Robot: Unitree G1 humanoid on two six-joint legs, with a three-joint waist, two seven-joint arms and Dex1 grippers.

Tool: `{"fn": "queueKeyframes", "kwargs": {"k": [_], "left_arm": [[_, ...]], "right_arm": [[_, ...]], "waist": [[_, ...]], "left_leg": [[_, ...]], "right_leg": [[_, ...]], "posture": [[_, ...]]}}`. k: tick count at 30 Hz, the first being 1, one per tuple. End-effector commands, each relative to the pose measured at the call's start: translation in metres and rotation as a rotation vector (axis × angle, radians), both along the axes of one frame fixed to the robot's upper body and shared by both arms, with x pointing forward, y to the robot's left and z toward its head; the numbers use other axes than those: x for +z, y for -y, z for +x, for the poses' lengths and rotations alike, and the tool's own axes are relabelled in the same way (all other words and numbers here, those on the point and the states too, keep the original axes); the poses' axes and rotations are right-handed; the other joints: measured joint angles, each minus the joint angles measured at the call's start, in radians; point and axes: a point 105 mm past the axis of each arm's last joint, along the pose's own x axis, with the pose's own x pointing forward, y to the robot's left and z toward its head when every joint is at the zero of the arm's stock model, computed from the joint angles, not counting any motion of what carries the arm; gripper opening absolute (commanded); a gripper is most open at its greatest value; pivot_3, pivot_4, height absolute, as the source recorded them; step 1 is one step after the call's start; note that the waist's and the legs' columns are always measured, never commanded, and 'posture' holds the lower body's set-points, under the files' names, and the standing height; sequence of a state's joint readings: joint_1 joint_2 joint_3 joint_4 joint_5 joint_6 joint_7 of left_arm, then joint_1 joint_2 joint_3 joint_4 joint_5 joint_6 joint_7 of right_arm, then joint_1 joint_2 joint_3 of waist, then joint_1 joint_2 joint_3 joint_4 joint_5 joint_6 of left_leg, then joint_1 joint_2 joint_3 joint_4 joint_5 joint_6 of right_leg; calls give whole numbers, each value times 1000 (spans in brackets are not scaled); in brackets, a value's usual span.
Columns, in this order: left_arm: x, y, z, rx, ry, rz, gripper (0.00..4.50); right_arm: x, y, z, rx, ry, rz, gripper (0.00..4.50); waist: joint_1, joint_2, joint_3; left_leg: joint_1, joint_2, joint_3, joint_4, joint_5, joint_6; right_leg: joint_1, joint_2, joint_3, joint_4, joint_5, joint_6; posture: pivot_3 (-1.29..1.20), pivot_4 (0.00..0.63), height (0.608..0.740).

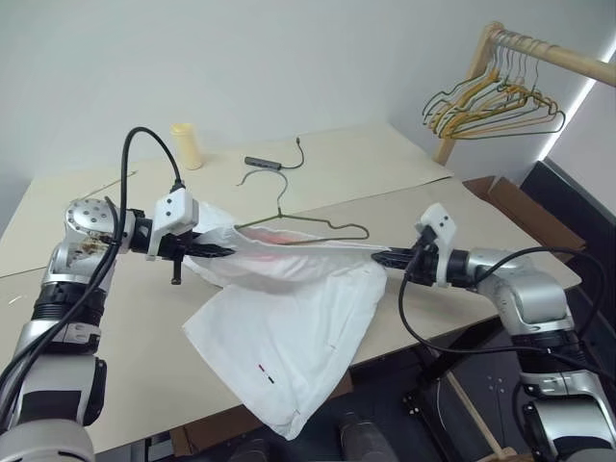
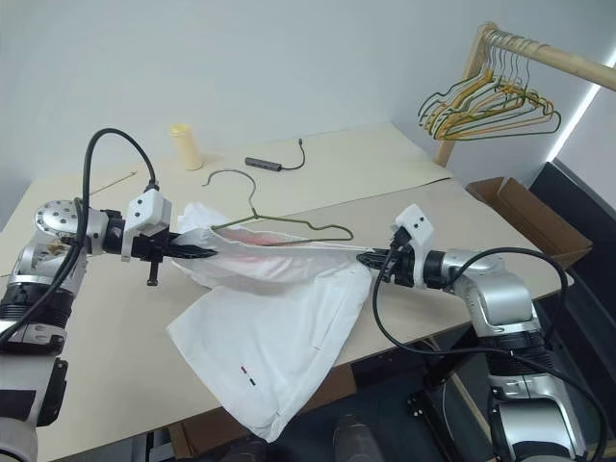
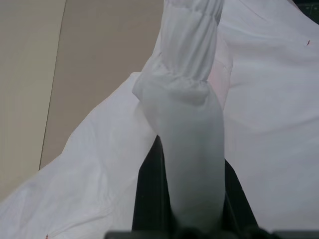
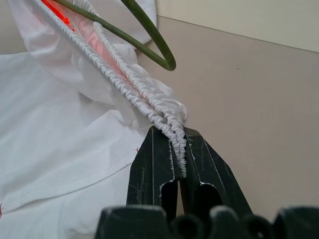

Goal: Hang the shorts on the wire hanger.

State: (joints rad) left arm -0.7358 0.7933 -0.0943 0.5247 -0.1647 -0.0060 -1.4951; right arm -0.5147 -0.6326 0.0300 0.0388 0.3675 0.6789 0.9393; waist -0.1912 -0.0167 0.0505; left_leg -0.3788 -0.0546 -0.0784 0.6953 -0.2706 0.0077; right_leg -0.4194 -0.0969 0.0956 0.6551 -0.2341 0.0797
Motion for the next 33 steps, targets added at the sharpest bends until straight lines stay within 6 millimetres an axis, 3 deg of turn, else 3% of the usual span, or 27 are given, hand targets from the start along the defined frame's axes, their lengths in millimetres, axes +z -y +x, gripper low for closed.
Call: {"fn": "queueKeyframes", "kwargs": {"k": [1, 9, 14, 28, 33], "left_arm": [[14, -7, 4, 41, 59, -46, 0], [38, 10, 0, -1, 42, -228, 0], [29, 5, -12, -49, 6, -146, 0], [3, -12, 0, 56, 29, 14, 0], [-10, -13, -4, 22, 4, 75, 0]], "right_arm": [[16, 14, 7, -35, 66, -48, 22], [-3, 15, 13, -53, 12, -48, 22], [-1, 22, 18, -65, 11, -53, 22], [14, 36, 19, -52, 53, -94, 22], [38, 21, 9, 27, 158, -115, 22]], "waist": [[6, 0, 0], [11, -1, -1], [3, -1, -1], [9, -1, -1], [7, -1, -1]], "left_leg": [[0, 0, 0, 0, 0, 0], [-1, 0, 0, 0, 0, 0], [-1, 0, 0, 0, 0, 0], [-1, 0, 0, 0, 0, 0], [-1, 0, 0, 0, 0, 0]], "right_leg": [[0, 0, 0, 0, 0, 0], [-1, -1, 0, -1, 0, 0], [-1, -1, 0, -1, 0, 0], [0, -1, 0, -1, 0, 0], [-1, -1, 0, -1, 0, 0]], "posture": [[-139, 2, 740], [-132, 0, 740], [-127, 0, 740], [-135, 5, 740], [-147, 3, 740]]}}
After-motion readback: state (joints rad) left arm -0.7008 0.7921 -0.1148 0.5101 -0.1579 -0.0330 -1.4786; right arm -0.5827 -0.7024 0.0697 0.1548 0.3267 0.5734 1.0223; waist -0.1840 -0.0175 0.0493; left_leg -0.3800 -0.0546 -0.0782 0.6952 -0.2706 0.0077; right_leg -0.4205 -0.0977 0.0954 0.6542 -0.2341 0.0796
